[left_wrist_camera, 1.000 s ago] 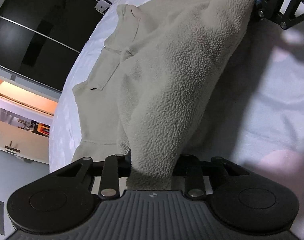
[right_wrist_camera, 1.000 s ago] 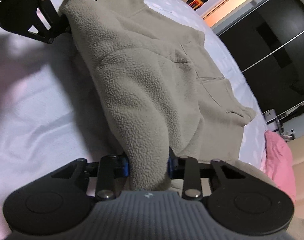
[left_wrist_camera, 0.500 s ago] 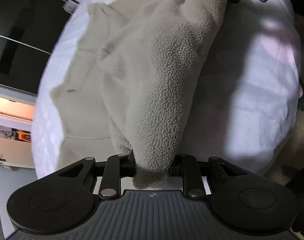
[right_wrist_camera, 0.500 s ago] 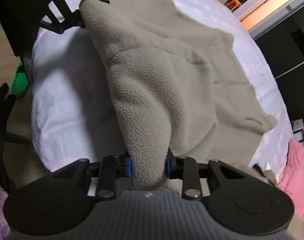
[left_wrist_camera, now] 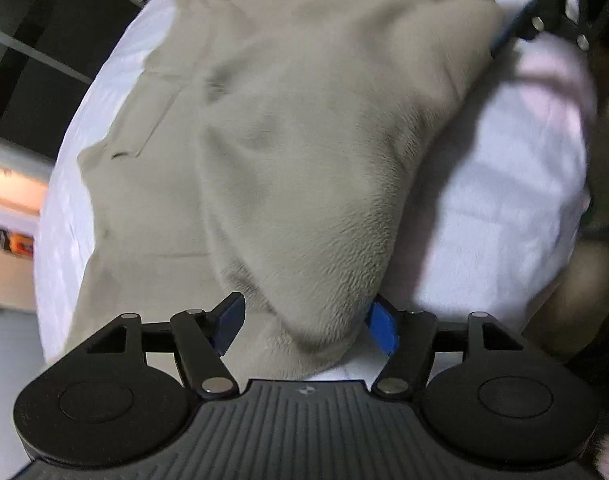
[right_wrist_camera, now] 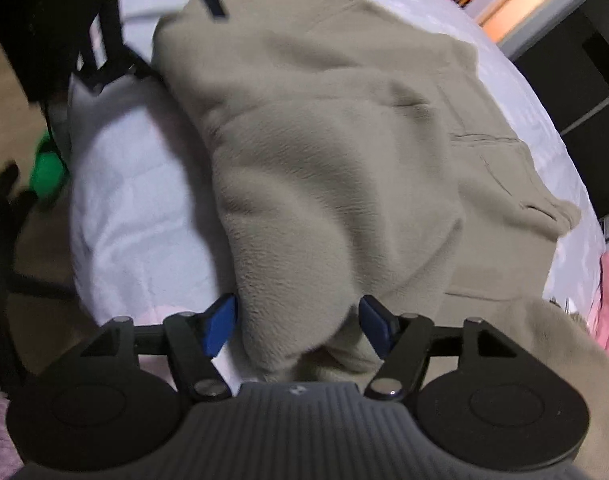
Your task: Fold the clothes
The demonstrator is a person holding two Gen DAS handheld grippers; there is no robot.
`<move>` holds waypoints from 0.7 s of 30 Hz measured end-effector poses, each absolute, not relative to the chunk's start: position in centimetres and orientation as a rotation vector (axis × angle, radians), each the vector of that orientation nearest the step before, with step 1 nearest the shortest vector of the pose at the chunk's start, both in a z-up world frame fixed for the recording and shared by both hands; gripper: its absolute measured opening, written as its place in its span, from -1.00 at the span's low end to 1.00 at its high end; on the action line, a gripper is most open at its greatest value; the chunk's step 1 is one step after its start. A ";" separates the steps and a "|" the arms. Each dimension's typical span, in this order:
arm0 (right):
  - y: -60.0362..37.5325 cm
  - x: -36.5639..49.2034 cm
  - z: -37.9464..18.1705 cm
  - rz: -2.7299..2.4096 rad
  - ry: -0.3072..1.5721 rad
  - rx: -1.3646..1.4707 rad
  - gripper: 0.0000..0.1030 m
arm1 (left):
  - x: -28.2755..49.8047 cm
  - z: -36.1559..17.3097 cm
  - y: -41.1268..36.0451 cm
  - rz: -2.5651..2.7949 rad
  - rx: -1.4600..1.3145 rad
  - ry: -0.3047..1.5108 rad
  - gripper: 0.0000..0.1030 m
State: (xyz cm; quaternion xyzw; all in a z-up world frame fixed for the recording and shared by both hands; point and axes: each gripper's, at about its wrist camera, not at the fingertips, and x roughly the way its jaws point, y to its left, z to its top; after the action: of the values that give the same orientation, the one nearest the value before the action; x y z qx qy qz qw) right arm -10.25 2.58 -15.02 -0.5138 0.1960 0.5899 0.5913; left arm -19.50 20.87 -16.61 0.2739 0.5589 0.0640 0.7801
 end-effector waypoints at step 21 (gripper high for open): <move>6.8 2.3 -11.5 1.088 0.759 -0.606 0.55 | -22.3 -8.4 56.1 0.818 -0.437 0.946 0.28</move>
State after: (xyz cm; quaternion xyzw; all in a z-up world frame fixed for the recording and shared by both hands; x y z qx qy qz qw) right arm 2.30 6.76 -11.51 -0.2767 0.3466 0.4971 0.7458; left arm -22.33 56.14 -8.40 -0.2028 0.4390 0.3795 0.7887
